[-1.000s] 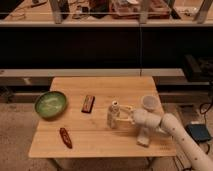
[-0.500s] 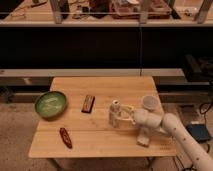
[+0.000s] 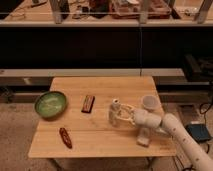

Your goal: Stand the bottle upright

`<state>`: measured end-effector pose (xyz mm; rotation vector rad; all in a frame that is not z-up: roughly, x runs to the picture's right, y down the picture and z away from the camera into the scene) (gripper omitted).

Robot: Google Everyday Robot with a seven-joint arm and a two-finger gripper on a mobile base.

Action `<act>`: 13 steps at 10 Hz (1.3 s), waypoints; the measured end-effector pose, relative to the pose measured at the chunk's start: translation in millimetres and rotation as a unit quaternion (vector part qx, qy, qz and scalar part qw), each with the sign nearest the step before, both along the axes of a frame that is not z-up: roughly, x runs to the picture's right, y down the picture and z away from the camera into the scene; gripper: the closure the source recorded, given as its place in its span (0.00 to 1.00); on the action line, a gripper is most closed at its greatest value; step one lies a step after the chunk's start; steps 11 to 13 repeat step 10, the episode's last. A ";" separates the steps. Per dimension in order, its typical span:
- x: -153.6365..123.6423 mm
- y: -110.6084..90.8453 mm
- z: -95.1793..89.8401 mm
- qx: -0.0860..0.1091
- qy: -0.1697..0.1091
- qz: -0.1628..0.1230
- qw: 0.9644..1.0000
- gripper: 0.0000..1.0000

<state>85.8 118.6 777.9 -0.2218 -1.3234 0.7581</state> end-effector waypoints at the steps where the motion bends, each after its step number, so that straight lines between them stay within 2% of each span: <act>1: -2.7 0.9 -0.6 0.000 -0.003 -0.006 1.000 0.36; 3: -2.1 5.5 -1.5 -0.007 -0.007 -0.013 1.000 0.21; 7: -1.4 11.3 0.9 -0.016 -0.013 -0.024 0.999 0.20; 10: 4.0 10.7 1.2 -0.021 0.002 -0.042 0.999 0.20; 13: 4.0 10.7 1.2 -0.021 0.002 -0.042 0.999 0.20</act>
